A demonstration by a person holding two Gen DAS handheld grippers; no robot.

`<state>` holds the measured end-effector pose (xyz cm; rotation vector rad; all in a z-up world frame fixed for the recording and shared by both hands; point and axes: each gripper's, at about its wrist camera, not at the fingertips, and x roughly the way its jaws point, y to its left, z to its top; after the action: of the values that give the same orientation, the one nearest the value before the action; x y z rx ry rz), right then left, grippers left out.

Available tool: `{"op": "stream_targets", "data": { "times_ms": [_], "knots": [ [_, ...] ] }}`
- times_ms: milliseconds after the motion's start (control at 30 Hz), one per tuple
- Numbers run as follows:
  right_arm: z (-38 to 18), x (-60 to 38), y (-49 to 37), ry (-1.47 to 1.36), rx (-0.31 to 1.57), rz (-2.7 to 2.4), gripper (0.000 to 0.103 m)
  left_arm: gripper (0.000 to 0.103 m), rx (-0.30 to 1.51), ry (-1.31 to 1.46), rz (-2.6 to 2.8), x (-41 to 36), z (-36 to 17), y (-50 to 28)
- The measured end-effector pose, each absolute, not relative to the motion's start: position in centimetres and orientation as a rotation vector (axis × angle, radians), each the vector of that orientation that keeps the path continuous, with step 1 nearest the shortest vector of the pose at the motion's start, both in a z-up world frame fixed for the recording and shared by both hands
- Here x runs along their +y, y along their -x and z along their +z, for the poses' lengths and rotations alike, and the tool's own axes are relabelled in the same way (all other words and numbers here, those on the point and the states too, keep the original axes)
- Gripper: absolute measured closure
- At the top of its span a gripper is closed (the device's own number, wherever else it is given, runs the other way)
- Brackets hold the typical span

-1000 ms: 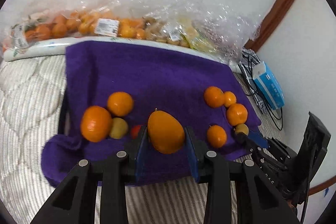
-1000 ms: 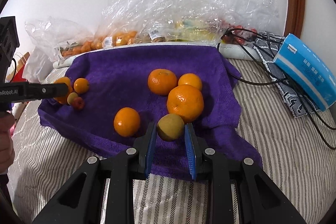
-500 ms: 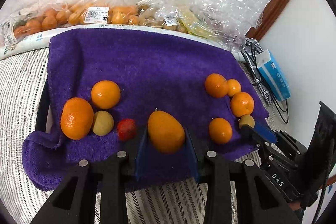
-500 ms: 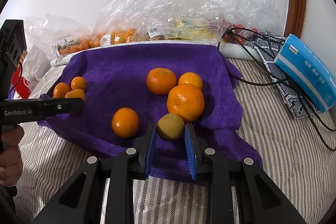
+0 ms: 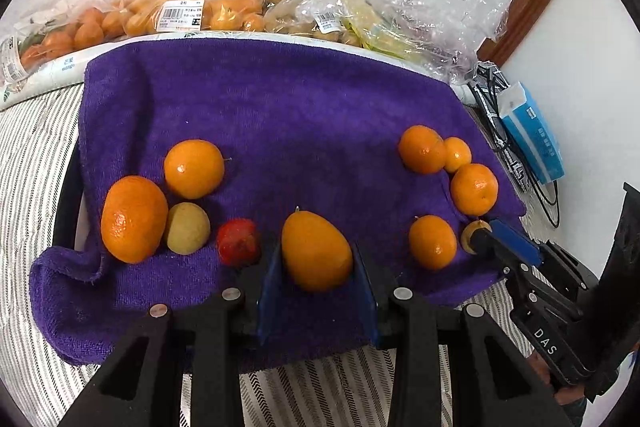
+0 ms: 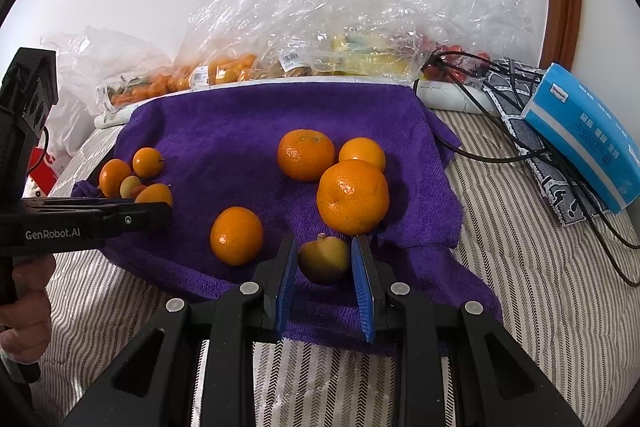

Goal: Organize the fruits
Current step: 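Lower the fruit onto the towel and open the right tool while the left tool releases its orange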

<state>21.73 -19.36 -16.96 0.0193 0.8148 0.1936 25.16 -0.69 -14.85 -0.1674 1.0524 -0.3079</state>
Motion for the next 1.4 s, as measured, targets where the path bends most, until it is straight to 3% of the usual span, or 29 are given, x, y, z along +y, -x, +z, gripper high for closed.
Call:
{"op": "stream_targets", "data": {
  "times_ms": [467,833,1033,1400],
  "knots": [
    [-16.9,-19.4,-21.7,-0.020,0.816,0.193,0.076,0.070,1.045,0.162,-0.306,-0.7,-15.2,-25.3],
    [-16.7,-19.3,-21.5,-0.013,0.815,0.191,0.076,0.053,1.041,0.152,-0.307,-1.0,-14.7,-24.8],
    [-16.2,-19.4,-20.9,-0.021,0.805,0.190,0.070,0.044,1.019,0.146,-0.297,-0.8,-13.9,-24.2],
    [-15.5,-18.8,-20.1,-0.006,0.796,0.190,0.065,0.043,0.984,0.113,-0.254,0.1,-13.0,-22.9]
  ]
}}
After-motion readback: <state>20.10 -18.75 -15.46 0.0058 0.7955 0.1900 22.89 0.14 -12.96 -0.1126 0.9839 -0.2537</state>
